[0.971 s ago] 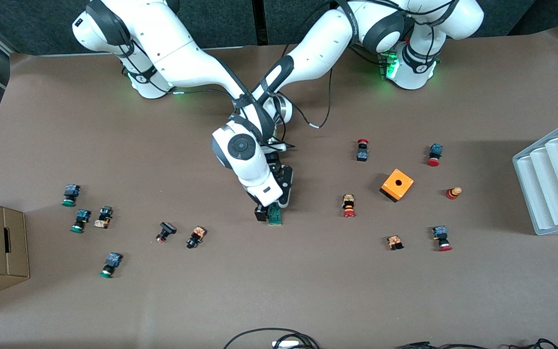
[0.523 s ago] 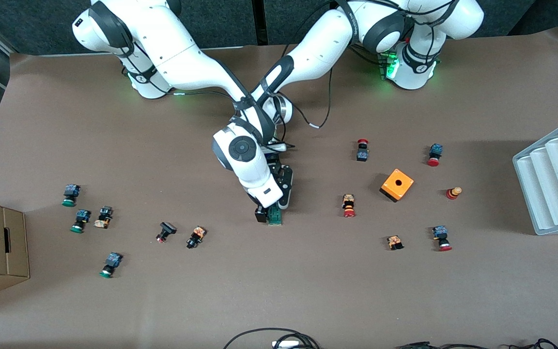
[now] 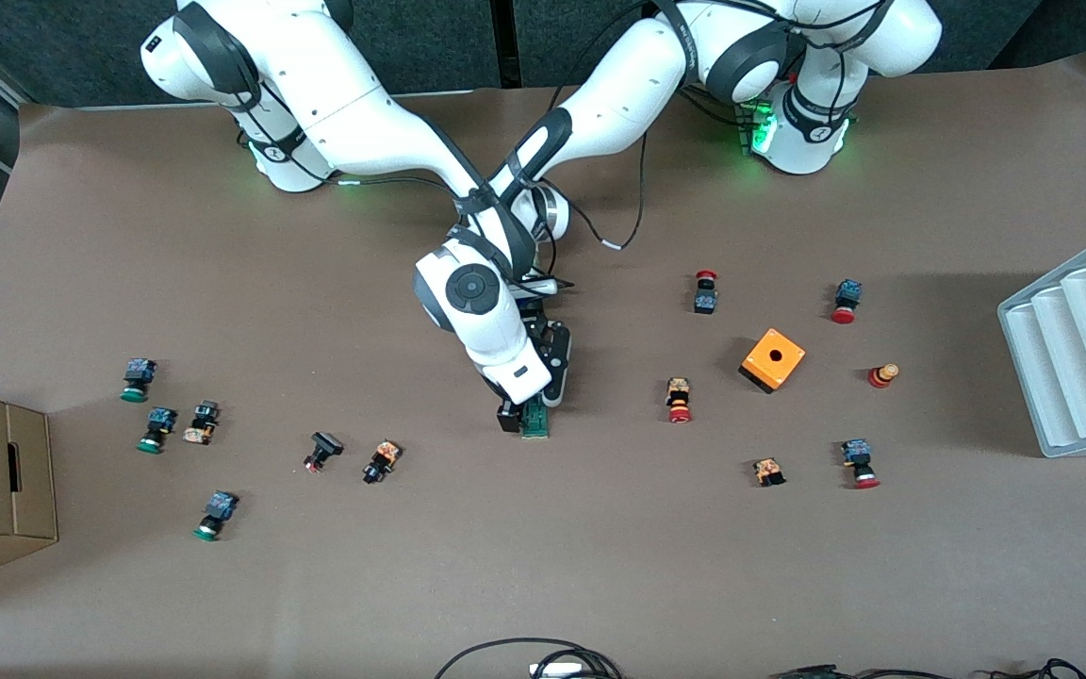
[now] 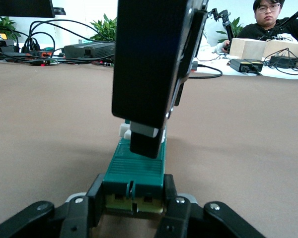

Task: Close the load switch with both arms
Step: 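Press the white lever down with the right gripper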

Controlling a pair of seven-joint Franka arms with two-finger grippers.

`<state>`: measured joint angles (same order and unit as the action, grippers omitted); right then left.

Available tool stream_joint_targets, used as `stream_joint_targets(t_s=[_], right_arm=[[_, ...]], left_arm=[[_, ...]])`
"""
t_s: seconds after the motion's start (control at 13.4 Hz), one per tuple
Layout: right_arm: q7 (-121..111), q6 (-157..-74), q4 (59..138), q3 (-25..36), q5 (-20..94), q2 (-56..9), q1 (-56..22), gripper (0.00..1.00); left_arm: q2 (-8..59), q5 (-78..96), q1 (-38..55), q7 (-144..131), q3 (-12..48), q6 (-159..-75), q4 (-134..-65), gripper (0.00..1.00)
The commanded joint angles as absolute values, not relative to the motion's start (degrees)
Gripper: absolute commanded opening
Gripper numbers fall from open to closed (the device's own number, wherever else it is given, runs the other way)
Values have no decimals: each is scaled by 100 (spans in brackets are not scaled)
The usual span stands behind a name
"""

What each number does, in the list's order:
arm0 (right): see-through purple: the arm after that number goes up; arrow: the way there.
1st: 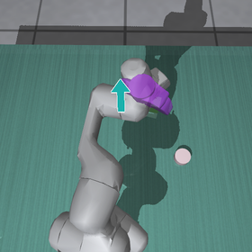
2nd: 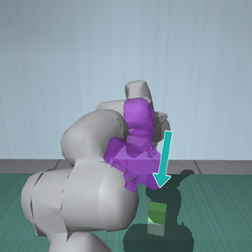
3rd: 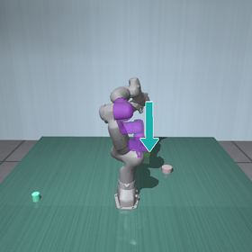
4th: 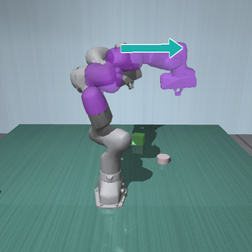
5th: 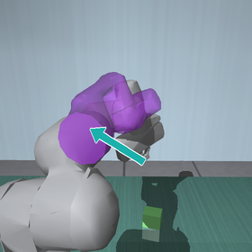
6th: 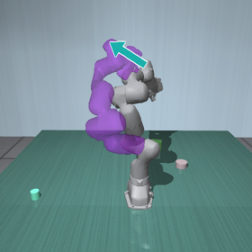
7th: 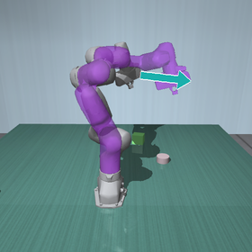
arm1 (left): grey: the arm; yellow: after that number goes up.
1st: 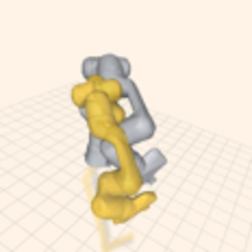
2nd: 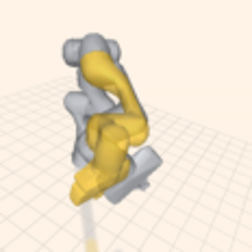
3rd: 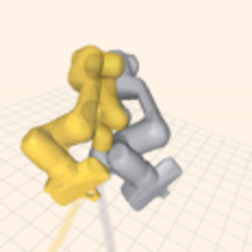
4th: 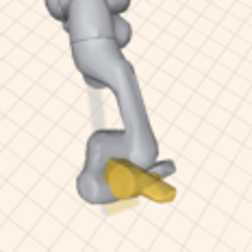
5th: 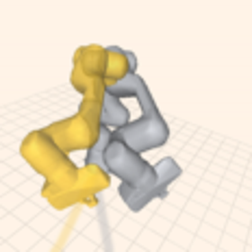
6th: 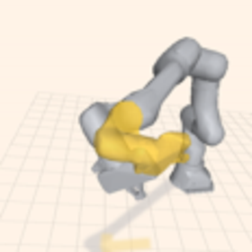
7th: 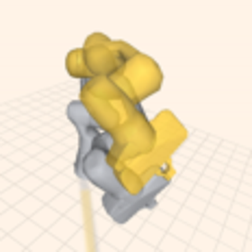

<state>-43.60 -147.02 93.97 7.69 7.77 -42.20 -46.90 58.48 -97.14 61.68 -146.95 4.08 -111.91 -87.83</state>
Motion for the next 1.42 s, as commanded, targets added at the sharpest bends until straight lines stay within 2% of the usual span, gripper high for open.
stream_joint_targets(t_s=[0.0, 0.3, 1.35], right_arm=[[-4359, -14915, 9272, 861, 914, -4359, -4764, 83], [-4403, -14941, 9238, 861, 896, -4359, -4764, 75], [-4421, -14880, 9132, 914, 861, -4315, -4755, 73]], left_arm=[[5994, -9729, 6179, -14766, 352, -11259, -8675, 43], [5985, -9729, 6179, -14766, 360, -11259, -8675, 43], [5985, -9729, 6179, -14766, 360, -11259, -8675, 43]])
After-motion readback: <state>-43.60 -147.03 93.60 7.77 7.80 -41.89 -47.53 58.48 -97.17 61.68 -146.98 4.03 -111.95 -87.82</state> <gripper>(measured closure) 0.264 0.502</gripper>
